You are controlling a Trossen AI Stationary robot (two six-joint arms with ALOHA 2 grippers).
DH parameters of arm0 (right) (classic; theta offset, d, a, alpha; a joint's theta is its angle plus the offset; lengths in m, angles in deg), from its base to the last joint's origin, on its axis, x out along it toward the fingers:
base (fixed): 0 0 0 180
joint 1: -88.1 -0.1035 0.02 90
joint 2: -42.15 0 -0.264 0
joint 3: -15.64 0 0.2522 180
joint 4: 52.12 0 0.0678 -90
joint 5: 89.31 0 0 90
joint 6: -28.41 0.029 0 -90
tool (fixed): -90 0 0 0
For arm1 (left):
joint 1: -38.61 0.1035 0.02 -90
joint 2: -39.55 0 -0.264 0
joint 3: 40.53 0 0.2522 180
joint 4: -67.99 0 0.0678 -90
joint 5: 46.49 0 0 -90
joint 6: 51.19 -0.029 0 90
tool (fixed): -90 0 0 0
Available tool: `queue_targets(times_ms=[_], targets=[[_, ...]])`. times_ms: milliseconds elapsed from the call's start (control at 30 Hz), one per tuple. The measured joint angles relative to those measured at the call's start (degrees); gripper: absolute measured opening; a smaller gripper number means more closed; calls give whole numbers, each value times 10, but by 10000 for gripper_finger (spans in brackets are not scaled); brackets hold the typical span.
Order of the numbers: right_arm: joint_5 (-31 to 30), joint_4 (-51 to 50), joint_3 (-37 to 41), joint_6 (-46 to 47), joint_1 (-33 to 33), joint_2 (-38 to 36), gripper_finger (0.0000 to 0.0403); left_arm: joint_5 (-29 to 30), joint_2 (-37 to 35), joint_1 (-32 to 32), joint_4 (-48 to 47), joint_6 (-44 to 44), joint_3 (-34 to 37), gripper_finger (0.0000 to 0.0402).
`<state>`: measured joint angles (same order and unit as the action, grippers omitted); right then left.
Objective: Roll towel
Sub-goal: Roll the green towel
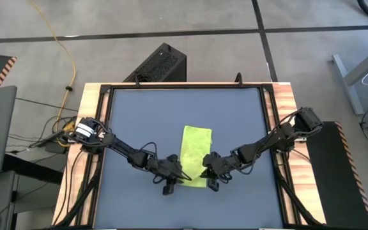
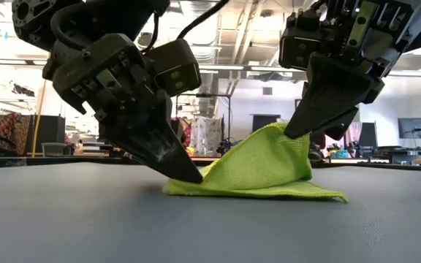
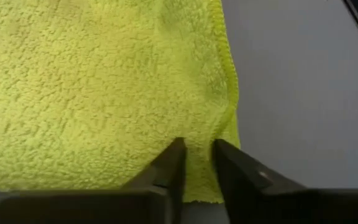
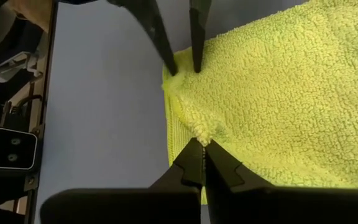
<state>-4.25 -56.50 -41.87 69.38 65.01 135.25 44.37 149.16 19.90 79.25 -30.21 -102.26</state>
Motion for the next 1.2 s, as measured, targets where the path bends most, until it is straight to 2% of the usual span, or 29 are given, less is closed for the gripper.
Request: queue_targets(times_ms=[100, 167, 300, 433, 567, 800, 1200], targets=[[0, 0, 0, 2, 0, 0, 21, 0, 1, 0, 1, 0, 0, 17], [0, 0, 0, 2, 0, 0, 21, -1, -1, 2, 0, -2, 0, 7], [0, 1, 0, 2, -4, 0, 21, 0, -8, 6, 4, -12, 1, 1], [-1, 3, 0, 2, -13, 0, 21, 27, -34, 6, 12, -33, 2, 0], [-27, 3, 0, 2, -23, 0, 21, 45, -54, 6, 8, -50, 1, 0], [-44, -5, 0, 2, -33, 0, 22, 46, -62, 0, -15, -32, 1, 0], [-60, 56, -11, 37, -56, 92, 20, 61, -62, -17, -28, -8, 2, 0]])
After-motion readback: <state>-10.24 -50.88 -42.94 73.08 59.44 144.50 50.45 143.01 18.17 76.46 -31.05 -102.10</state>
